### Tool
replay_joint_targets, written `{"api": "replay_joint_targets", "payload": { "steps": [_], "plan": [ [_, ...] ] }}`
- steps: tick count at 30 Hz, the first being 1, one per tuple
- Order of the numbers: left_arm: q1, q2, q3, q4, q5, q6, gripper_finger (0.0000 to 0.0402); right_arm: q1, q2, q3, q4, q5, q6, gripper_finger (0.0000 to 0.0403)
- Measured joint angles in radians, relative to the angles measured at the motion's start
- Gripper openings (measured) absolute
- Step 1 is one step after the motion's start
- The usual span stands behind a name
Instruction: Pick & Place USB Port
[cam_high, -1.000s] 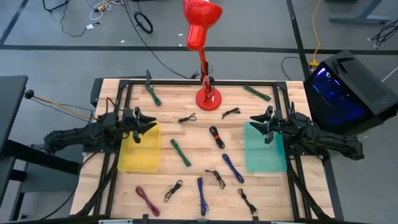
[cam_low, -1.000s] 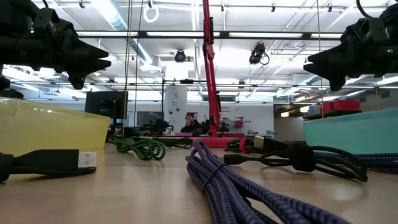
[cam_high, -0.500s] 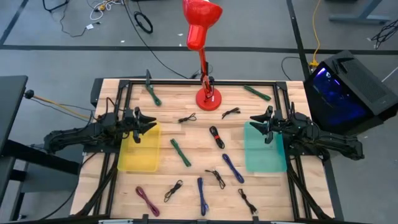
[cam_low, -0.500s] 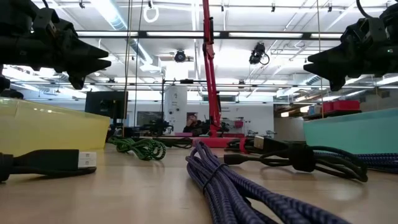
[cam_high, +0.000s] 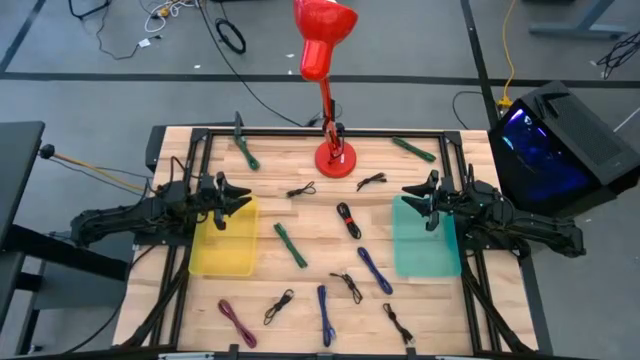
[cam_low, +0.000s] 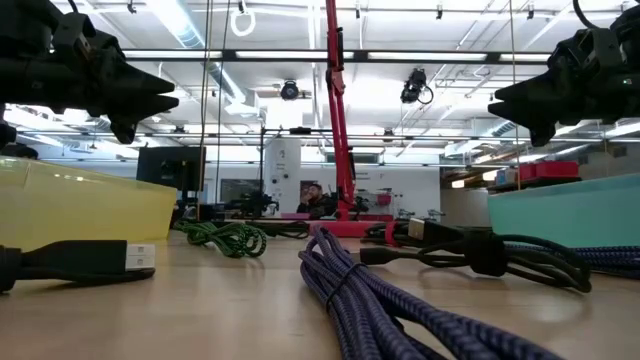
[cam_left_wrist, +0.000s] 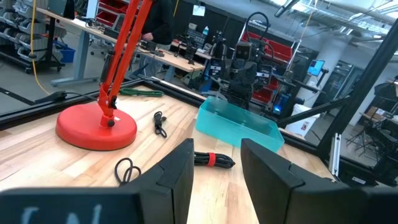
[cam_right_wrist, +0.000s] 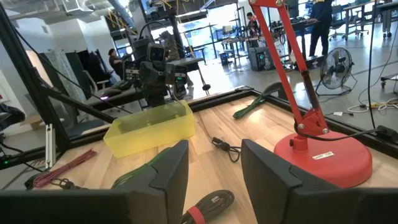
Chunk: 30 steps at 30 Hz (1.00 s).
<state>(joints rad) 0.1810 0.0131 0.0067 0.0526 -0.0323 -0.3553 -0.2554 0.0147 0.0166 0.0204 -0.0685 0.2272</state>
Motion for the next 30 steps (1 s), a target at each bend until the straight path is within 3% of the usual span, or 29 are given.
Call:
{"api": "replay_joint_targets", "payload": {
  "steps": [18,25,28,30],
  "plan": [
    [0.0,0.0,0.0,0.031,-0.082,-0.053,0.0138,0.0,0.0,0.0,0.033,0.0,0.0,0.0151],
    [0.0,-0.001,0.012,0.141,-0.068,-0.028,0.0138,0.0,0.0,0.0,0.269,0.007,0.091,0.0151],
    [0.0,0.014,0.103,0.105,-0.069,0.046,0.0138,0.0,0.0,0.0,0.424,0.118,0.156,0.0151],
    [0.0,0.06,0.196,0.012,-0.087,0.1,0.0138,0.0,0.005,0.0,0.549,0.195,0.114,0.0151]
  ]
}}
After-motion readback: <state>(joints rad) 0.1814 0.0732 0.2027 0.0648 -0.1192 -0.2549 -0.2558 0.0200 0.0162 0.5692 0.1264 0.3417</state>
